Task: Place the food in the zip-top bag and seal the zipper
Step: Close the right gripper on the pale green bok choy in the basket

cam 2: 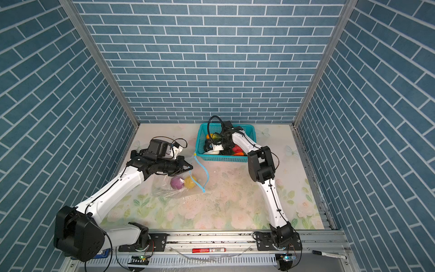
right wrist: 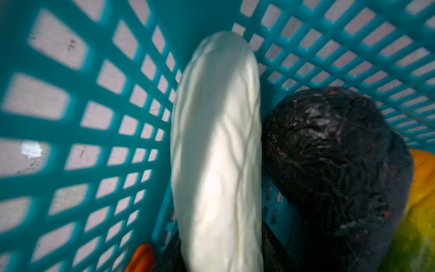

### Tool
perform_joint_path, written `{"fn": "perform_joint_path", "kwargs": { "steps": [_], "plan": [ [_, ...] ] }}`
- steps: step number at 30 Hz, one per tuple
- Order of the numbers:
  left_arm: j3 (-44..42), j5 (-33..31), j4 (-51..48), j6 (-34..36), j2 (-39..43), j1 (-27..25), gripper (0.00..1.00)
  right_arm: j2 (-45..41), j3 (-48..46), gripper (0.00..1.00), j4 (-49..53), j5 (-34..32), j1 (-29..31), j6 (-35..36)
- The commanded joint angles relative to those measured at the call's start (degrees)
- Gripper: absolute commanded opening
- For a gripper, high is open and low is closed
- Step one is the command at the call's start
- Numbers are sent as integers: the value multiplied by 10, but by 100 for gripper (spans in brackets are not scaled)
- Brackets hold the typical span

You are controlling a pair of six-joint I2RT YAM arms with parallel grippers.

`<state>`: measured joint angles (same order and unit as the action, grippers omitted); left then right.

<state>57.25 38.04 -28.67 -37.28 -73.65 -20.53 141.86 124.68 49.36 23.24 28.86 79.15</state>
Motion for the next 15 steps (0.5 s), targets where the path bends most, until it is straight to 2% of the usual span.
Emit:
{"fn": "perform_joint_path", "kwargs": {
  "steps": [1, 15],
  "plan": [
    [7, -2, -3, 8, -1, 3, 0, -33, 22, 44, 24, -2, 2, -12],
    [15, -13, -6, 4, 1, 3, 0, -80, -1, 44, 33, -54, 1, -35]
  ]
}}
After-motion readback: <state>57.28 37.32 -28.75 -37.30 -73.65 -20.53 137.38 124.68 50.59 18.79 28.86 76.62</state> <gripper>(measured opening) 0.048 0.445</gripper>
